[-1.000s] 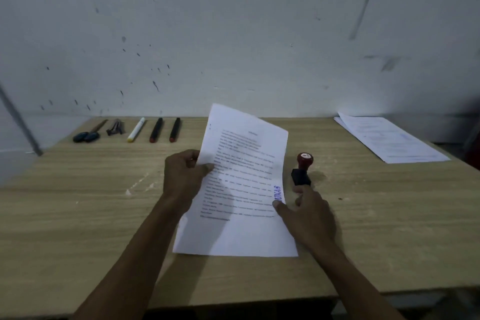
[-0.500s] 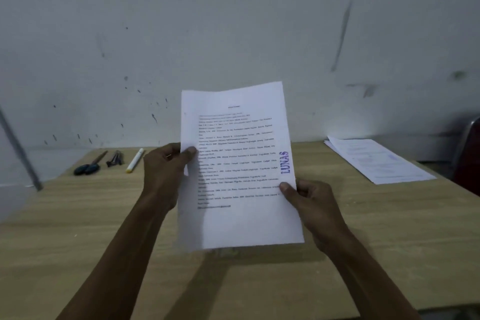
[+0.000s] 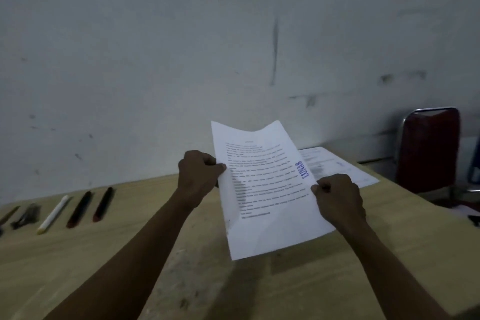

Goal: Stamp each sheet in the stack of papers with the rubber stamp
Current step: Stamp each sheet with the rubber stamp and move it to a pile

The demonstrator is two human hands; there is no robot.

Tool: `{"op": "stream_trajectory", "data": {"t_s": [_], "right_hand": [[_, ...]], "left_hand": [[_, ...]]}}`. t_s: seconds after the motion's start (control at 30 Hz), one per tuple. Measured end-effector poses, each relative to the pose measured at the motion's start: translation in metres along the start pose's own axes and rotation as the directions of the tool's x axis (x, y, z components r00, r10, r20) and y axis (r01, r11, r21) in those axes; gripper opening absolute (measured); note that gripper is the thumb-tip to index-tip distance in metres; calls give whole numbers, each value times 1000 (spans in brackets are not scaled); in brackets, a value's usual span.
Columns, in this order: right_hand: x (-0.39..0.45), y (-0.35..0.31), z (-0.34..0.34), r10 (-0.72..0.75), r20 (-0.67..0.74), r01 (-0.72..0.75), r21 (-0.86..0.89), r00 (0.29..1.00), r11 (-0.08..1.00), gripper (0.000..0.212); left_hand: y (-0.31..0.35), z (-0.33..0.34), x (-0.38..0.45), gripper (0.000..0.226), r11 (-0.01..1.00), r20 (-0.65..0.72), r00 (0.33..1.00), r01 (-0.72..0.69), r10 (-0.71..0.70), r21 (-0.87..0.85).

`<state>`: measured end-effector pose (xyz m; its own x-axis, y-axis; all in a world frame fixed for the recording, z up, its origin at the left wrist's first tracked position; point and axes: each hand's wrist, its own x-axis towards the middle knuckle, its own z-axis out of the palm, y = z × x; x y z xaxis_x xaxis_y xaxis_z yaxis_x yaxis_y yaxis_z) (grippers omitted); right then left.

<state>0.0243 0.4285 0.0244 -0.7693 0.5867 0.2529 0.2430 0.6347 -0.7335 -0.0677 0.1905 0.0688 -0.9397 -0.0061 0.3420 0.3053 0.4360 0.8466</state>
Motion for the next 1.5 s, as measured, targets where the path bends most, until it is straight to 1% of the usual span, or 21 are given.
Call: {"op": "stream_trajectory", "data": {"t_s": [0.1, 0.3, 0.47, 0.53, 0.6, 0.63, 0.77, 0.87, 0.93, 1.0, 1.1, 1.17, 1.23, 1.3, 1.37, 1.43, 1.5], "right_hand": [[31, 23, -5, 51, -15, -53, -118, 999, 992, 20], [91, 64, -16, 119, -63, -131, -245, 991, 961, 25], [140, 99, -10, 100, -45, -109, -363, 994, 925, 22], [157, 110, -4, 89, -27, -93, -397, 996, 913, 21], [186, 127, 3, 73, -14, -72, -407, 997, 911, 20], [200, 135, 7, 64, -7, -61, -408, 998, 911, 19], [248, 155, 15, 24, -3, -22, -456, 1000, 889, 19], [277, 166, 22, 19, -17, -25, -491, 1000, 871, 15], [289, 172, 26, 14, -10, -17, -508, 1000, 861, 16], [299, 177, 30, 7, 29, 9, -507, 1000, 862, 14], [309, 183, 32, -6, 62, 37, -517, 998, 855, 14], [311, 187, 33, 8, 63, 26, -524, 998, 851, 23], [312, 191, 34, 34, 55, 2, -549, 998, 836, 38], [311, 194, 36, 67, 84, -8, -564, 994, 826, 51], [309, 195, 39, 89, 109, -13, -560, 990, 828, 58], [305, 194, 41, 114, 107, -42, -517, 988, 855, 61], [301, 191, 41, 151, 97, -89, -467, 984, 880, 60]], "left_hand": [[9, 46, 19, 10, 999, 76, 997, 21, -24, 30], [17, 133, 58, 7, 992, 222, 970, 75, -96, 100], [8, 203, 86, 18, 976, 305, 930, 169, -203, 134], [2, 223, 96, 20, 968, 320, 916, 205, -242, 146], [-4, 249, 111, 17, 965, 328, 909, 219, -256, 146], [-7, 260, 118, 13, 965, 325, 911, 218, -255, 147], [-13, 300, 146, 22, 967, 293, 926, 197, -238, 162], [-18, 328, 165, 20, 964, 287, 929, 182, -233, 192], [-21, 339, 173, 20, 962, 285, 928, 184, -238, 203], [-26, 349, 180, 20, 959, 278, 929, 189, -245, 212], [-31, 355, 181, 28, 952, 267, 929, 195, -257, 238], [-35, 356, 179, 31, 945, 249, 934, 190, -258, 267], [-36, 357, 176, 35, 942, 234, 936, 197, -263, 272], [-32, 357, 172, 29, 938, 237, 925, 239, -298, 251], [-23, 361, 167, 18, 922, 243, 896, 326, -372, 207], [-9, 365, 162, 9, 887, 297, 836, 442, -461, 133], [-1, 368, 161, 19, 846, 313, 790, 525, -527, 98]]}}
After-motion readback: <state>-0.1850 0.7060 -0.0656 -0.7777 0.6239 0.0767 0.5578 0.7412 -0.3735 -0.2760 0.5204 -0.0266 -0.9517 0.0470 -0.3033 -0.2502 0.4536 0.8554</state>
